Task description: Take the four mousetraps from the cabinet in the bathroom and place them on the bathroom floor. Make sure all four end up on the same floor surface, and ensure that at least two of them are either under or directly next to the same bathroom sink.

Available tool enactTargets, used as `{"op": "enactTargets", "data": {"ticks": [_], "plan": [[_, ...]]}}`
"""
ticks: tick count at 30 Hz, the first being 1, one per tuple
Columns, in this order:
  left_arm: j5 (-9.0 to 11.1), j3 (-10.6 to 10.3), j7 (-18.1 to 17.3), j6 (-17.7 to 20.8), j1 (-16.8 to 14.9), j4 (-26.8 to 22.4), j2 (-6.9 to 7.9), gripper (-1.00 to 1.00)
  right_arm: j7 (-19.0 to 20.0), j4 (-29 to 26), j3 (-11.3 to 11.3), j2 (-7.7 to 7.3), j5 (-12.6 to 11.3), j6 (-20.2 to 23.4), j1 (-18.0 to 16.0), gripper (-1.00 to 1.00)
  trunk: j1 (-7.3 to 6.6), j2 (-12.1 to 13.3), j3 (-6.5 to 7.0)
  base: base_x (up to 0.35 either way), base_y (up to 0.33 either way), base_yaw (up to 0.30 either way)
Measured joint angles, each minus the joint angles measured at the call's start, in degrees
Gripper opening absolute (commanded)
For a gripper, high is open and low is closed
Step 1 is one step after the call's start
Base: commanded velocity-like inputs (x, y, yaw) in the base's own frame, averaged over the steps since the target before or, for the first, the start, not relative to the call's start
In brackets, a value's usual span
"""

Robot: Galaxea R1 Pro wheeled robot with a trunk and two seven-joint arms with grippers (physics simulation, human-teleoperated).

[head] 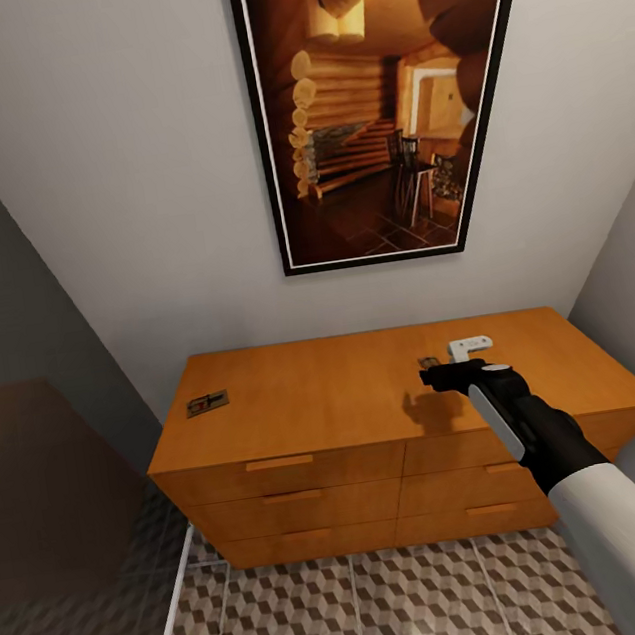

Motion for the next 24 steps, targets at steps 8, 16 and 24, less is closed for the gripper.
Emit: {"op": "enactTargets", "data": {"ticks": [8,16,24], "plan": [[0.0,0.0,0.0,0.0,0.0,0.0,0.0,1.0,0.1,0.2,0.0,-1.09,0.0,0.0,0.0,1.0,0.0,0.0,0.0,0.0,0.0,0.0],[0.0,0.0,0.0,0.0,0.0,0.0,0.0,1.0,1.0,0.3,-0.1,-1.95,-0.1,0.0,0.0,1.0,0.0,0.0,0.0,0.0,0.0,0.0],[0.0,0.0,0.0,0.0,0.0,0.0,0.0,1.0,2.0,1.1,-0.4,-2.83,-0.1,0.0,0.0,1.0,0.0,0.0,0.0,0.0,0.0,0.0]]}}
